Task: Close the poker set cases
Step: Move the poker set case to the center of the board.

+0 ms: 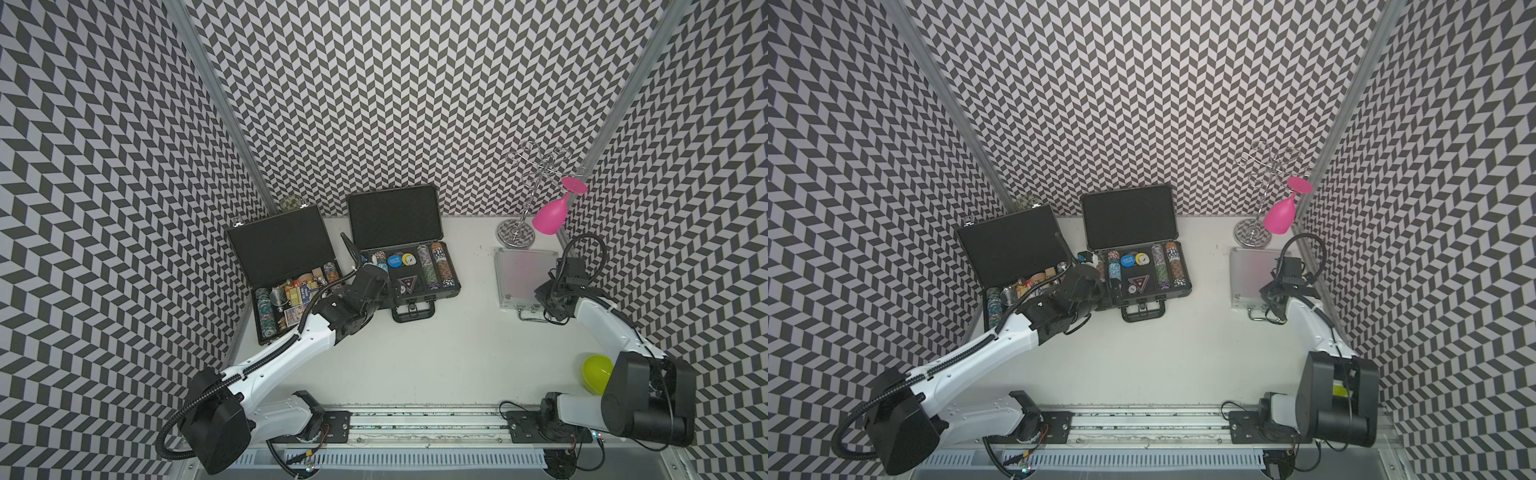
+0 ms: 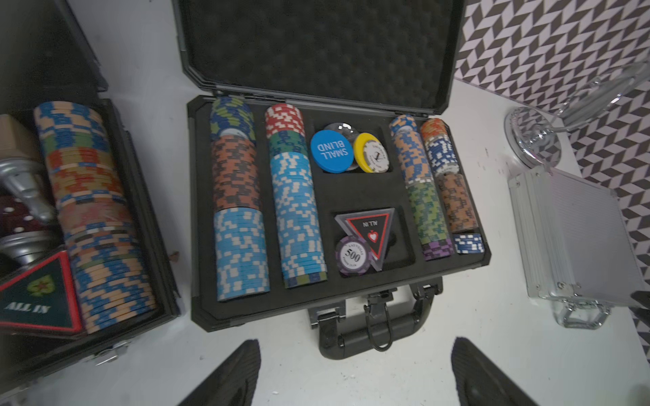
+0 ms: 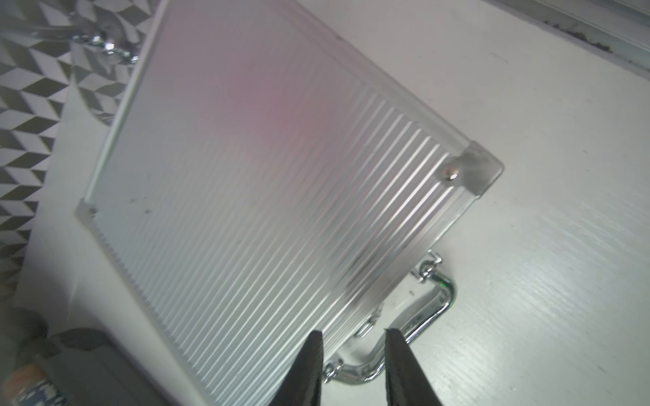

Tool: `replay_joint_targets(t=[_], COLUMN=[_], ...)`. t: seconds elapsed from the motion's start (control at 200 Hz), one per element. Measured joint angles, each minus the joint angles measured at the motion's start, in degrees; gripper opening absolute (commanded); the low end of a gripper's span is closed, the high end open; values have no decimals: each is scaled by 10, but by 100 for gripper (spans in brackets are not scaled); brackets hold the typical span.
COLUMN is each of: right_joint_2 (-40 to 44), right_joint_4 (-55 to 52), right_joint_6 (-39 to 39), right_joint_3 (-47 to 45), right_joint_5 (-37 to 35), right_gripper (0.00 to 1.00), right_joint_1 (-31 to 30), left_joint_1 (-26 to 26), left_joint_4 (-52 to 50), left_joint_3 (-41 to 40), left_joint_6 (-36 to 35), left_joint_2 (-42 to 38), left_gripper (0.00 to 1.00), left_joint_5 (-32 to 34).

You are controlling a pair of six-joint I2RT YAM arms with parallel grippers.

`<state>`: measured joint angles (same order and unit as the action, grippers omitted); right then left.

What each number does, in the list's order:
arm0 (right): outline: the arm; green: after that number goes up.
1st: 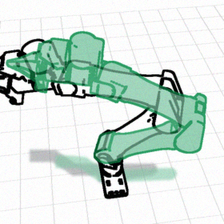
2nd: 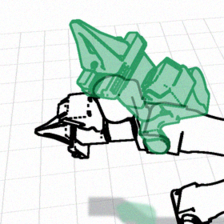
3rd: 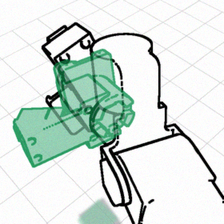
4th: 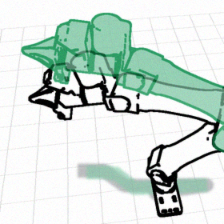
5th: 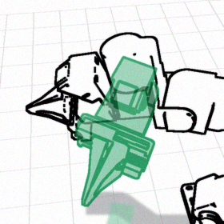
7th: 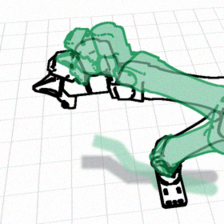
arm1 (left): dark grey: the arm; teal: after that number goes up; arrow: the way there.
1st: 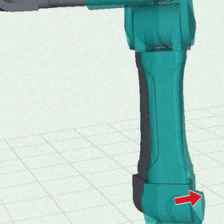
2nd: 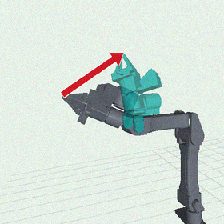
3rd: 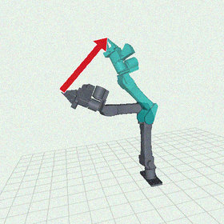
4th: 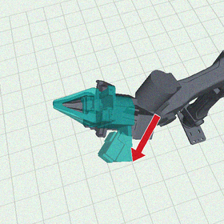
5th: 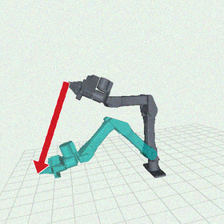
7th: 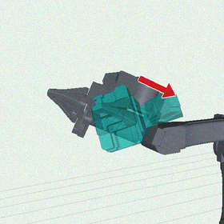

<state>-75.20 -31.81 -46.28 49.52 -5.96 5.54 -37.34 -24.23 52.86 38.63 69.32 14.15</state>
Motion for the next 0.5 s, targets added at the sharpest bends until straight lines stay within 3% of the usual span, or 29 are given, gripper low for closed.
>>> replay_joint_targets(t=[0.23,0.501], right_joint_2=[3,-99], right_joint_4=[9,60], right_joint_6=[31,100], right_joint_3=[121,165], right_joint_5=[-22,32], right_gripper=[31,31], right_joint_1=[-154,-273], left_joint_1=[56,138], left_joint_4=[-12,-18], left_joint_3=[31,32], left_joint_6=[2,10], left_joint_2=[23,57], left_gripper=[83,71], left_joint_5=[-14,-52])
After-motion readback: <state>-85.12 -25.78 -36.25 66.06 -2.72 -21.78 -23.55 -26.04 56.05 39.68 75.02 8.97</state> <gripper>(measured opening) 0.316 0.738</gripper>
